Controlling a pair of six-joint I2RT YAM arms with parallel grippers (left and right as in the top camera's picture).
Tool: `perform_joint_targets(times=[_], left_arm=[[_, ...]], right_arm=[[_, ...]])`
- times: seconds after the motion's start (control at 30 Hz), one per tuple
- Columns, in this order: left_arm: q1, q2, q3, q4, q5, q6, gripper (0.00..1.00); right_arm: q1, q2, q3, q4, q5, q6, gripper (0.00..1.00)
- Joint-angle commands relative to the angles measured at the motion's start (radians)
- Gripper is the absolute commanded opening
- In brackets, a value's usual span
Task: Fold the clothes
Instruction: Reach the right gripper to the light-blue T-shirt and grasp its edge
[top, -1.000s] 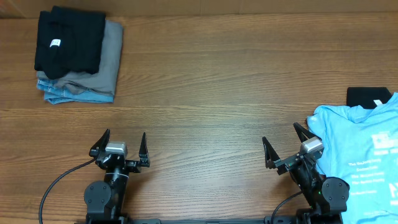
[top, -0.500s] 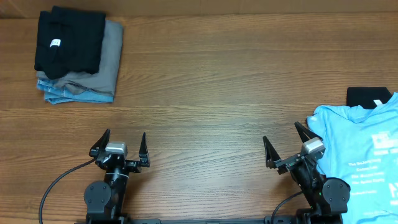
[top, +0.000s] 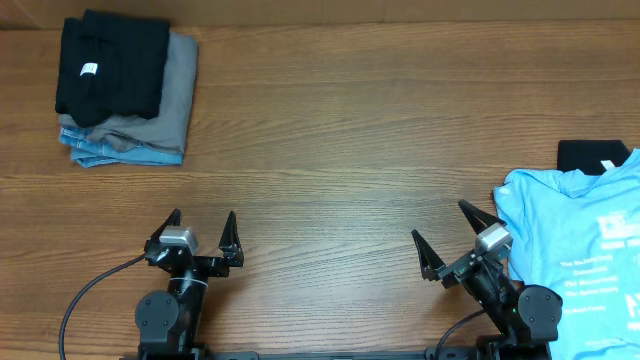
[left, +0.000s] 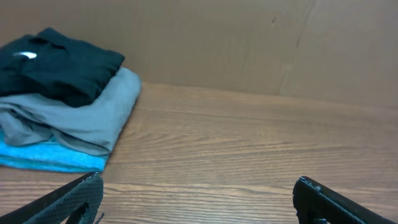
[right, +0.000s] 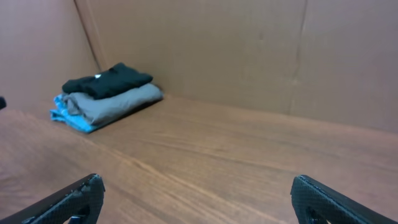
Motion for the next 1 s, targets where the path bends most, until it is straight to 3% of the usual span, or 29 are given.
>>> perform_joint_targets(times=[0.0,0.27,0.53,0.77,0.97], left_arm=[[0.005,-0.011,-0.008,0.007,0.016,-0.065,1.0],[0.005,-0.011,0.005,0.018,0.026,-0.065,1.0],[0.006,0.058,0.212,-0.09,-0.064,0.017,1.0],[0.006,0.365,0.534,-0.319,-0.061,0.026,1.0],[0.006,0.749,0.896,-0.643,-0.064,0.056,1.0]], right_arm=[[0.001,-0.008,-0.01,-0.002,-0.028,0.024,1.0],[0.001,-0.008,0.005,0.028,0.07,0.255,1.0],[0.001,0.079,0.232,-0.103,0.096,0.259,1.0],[0.001,0.445,0.589,-0.367,0.1,0.259,1.0],[0.001,0.846,0.89,-0.551,0.104,0.231,1.0]])
